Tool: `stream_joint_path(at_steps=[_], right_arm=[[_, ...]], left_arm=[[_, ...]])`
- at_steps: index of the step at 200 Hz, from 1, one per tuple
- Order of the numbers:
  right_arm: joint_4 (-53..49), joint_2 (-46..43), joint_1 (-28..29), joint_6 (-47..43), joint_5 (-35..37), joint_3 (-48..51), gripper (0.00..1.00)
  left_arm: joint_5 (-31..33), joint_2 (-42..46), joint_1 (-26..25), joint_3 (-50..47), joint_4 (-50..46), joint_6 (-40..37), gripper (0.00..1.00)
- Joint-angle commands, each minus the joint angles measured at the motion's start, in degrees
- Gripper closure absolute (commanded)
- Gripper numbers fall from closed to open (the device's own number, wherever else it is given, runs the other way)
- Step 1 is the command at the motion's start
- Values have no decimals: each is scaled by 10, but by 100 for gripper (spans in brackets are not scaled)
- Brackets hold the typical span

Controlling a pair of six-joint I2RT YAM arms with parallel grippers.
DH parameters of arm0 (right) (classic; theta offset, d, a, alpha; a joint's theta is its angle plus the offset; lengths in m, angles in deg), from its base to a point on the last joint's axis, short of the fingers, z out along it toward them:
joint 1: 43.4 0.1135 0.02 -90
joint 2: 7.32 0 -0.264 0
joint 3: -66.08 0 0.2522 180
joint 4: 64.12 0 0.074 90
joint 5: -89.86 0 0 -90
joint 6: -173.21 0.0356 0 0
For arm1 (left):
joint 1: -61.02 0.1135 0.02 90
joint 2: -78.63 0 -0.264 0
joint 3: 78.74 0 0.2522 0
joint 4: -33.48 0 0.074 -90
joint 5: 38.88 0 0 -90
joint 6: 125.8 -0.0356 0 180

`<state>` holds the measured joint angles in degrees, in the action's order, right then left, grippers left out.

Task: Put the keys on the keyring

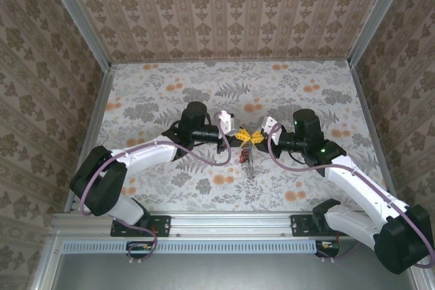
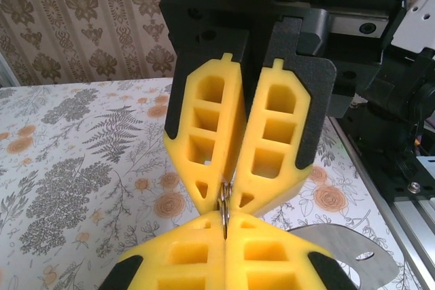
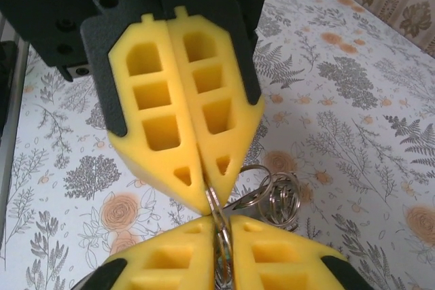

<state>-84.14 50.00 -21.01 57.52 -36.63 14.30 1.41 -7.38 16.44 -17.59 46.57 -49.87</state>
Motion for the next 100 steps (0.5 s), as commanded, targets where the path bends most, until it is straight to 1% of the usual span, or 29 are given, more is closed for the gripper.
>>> stream_joint_path(at_steps=[1,19,53,72,100], right_arm=[[-17,-4,-2,-7,-3,3,87],[-29,-2,-2,-9,9,13,88],[16,-1,-2,26,3,45,89],[36,2,-2,44,5,59,87],[41,3,-1,51,5,68,87]], left_arm=[[-15,12,0,-6,77,32,100],[-4,11,2,-17,115,49,100],[6,-1,0,-29,175,79,100],[13,-10,0,-36,194,89,100],[27,-15,-1,-45,212,92,100]])
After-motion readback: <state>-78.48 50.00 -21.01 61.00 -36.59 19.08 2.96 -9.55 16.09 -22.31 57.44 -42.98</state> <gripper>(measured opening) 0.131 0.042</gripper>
